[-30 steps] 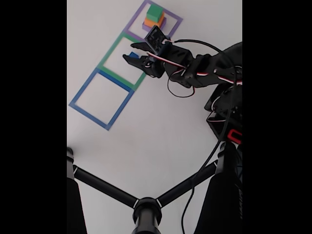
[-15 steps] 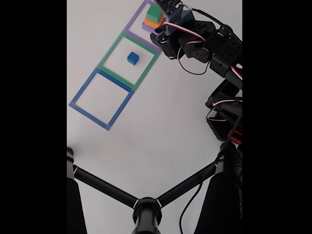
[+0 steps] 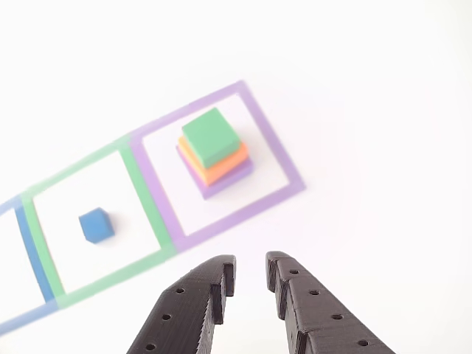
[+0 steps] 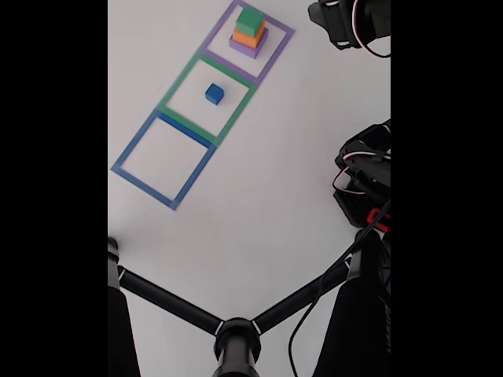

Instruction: Tower of hanoi

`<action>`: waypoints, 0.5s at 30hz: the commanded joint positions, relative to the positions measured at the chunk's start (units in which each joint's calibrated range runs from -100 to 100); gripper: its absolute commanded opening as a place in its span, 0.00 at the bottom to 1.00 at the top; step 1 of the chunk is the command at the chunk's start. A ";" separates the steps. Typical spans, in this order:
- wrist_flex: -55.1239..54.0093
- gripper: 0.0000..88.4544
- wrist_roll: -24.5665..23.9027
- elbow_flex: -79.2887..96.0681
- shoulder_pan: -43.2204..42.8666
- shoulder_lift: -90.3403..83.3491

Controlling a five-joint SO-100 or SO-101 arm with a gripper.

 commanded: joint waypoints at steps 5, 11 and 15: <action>-0.13 0.02 0.00 -0.76 4.09 0.40; -11.47 0.11 0.00 12.52 6.87 -1.86; -18.35 0.19 0.00 18.70 8.60 -1.70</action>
